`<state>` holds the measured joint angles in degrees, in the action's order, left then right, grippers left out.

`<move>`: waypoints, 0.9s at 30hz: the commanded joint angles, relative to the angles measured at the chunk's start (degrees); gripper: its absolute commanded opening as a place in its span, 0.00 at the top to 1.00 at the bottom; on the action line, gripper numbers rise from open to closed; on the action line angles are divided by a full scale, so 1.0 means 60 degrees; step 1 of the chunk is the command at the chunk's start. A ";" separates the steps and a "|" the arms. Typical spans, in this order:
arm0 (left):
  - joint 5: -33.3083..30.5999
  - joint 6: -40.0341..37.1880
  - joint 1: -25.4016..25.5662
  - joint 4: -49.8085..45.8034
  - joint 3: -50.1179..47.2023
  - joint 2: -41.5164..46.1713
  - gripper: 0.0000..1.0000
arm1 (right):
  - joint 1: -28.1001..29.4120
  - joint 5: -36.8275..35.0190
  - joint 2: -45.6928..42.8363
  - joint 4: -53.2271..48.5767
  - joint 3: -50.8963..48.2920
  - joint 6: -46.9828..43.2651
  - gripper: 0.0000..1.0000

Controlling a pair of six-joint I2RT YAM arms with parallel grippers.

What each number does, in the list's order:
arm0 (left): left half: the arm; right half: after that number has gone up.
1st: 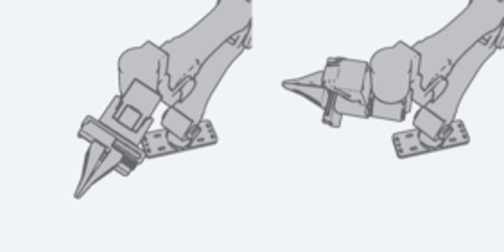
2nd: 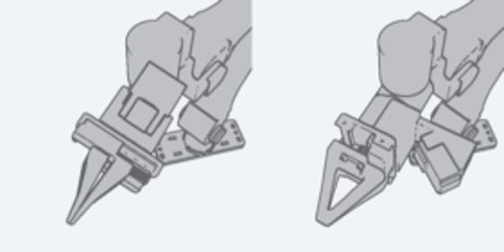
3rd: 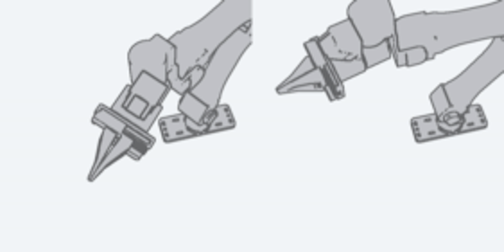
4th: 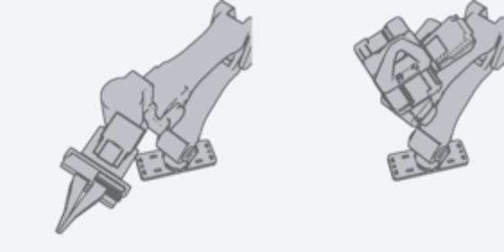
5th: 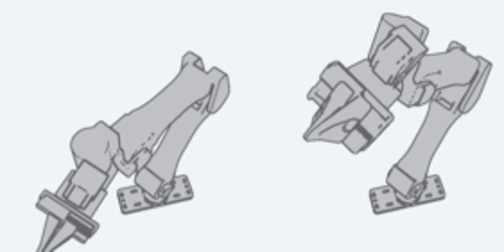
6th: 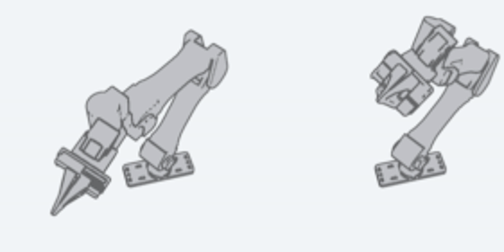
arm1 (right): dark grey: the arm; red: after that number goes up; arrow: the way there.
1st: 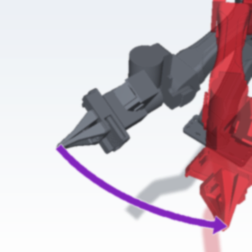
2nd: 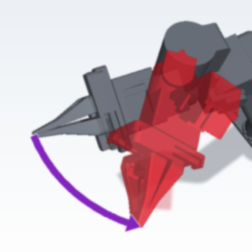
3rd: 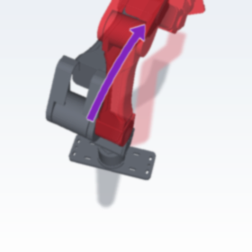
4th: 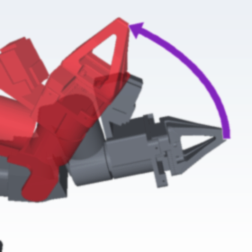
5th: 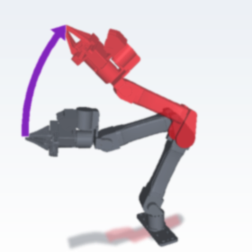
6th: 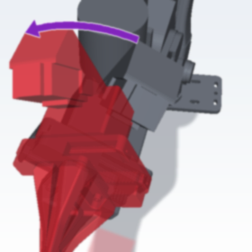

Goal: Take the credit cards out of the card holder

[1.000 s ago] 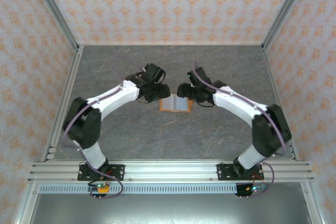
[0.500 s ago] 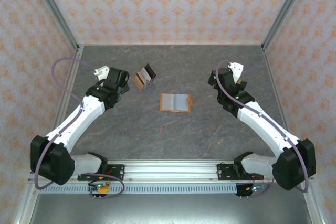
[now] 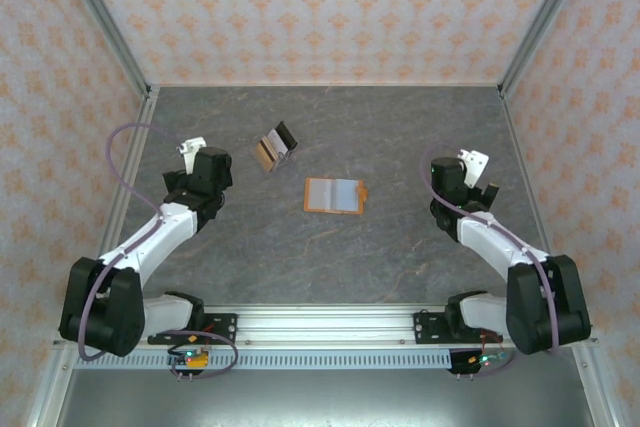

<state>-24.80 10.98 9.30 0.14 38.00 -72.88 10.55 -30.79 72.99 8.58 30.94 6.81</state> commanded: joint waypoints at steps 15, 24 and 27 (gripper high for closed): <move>0.3823 -0.1745 -0.1434 0.7806 -0.2844 -0.1727 0.00 | -0.1171 0.4047 0.1584 0.5875 -0.1450 -0.1684 0.00; 0.3392 -0.1782 -0.1304 0.7283 -0.2377 -0.2129 0.00 | -0.1184 0.3842 0.2369 0.6094 -0.1216 -0.1559 0.00; 0.2920 -0.1849 -0.1087 0.7186 -0.2323 -0.2142 0.00 | -0.1220 0.3886 0.2357 0.6059 -0.1194 -0.1542 0.00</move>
<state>-4.08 1.37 1.74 42.92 22.68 -85.30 3.60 -7.86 86.94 43.09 22.55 -3.16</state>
